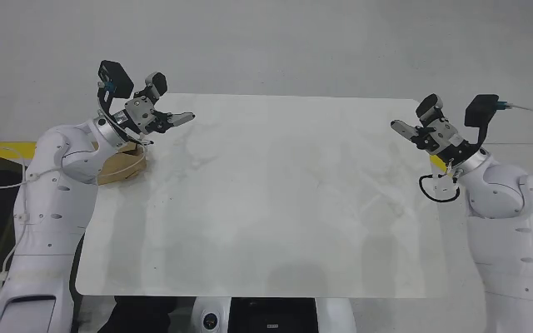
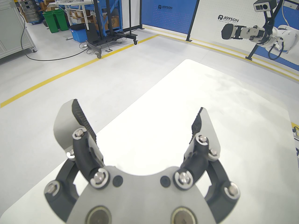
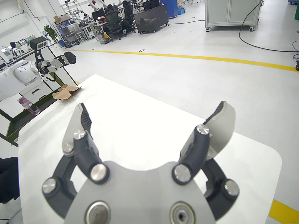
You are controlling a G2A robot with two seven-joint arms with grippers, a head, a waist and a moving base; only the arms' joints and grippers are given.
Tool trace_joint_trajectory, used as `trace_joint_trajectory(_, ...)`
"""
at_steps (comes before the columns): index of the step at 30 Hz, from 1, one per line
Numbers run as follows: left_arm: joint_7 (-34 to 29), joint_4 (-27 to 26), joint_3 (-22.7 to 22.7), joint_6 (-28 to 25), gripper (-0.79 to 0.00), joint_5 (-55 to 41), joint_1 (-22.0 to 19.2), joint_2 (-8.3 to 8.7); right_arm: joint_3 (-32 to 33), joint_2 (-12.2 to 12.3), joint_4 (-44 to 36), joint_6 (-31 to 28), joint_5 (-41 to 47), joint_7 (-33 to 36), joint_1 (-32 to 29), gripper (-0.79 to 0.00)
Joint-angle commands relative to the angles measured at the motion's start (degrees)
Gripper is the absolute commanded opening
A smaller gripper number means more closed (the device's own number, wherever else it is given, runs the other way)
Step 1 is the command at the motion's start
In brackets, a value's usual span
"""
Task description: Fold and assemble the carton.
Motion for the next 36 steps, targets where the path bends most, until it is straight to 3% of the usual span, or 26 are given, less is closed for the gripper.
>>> trace_joint_trajectory(1,0.0,0.0,0.0,0.0,-0.001,0.0,0.0,0.0,0.0,0.0,0.0,0.0,0.0,0.0,0.0,0.0)
trace_joint_trajectory(5,0.28,-0.29,0.06,1.03,0.0,-1.1,0.49,-0.08,0.0,0.0,0.0,0.0,0.0,0.0,0.0,0.0)
trace_joint_trajectory(11,-4.51,-2.25,-0.27,5.75,0.0,-9.64,1.63,-0.11,0.0,0.0,0.0,0.0,0.0,0.0,0.0,0.0)
trace_joint_trajectory(15,-13.95,-2.07,-1.02,9.36,0.0,-22.15,2.11,0.23,0.0,0.0,0.0,0.0,0.0,0.0,0.0,0.0)
trace_joint_trajectory(20,-32.96,-0.87,-3.21,18.75,0.0,-43.54,1.14,1.13,0.0,0.0,0.0,0.0,0.0,0.0,0.0,0.0)
trace_joint_trajectory(24,-40.46,1.66,-5.42,23.88,0.0,-53.11,0.53,1.69,0.0,0.0,0.0,0.0,0.0,0.0,0.0,0.0)
trace_joint_trajectory(36,-47.5,11.29,-9.97,29.58,0.0,-65.83,-1.36,2.68,0.0,0.0,0.0,0.0,0.0,0.0,0.0,0.0)
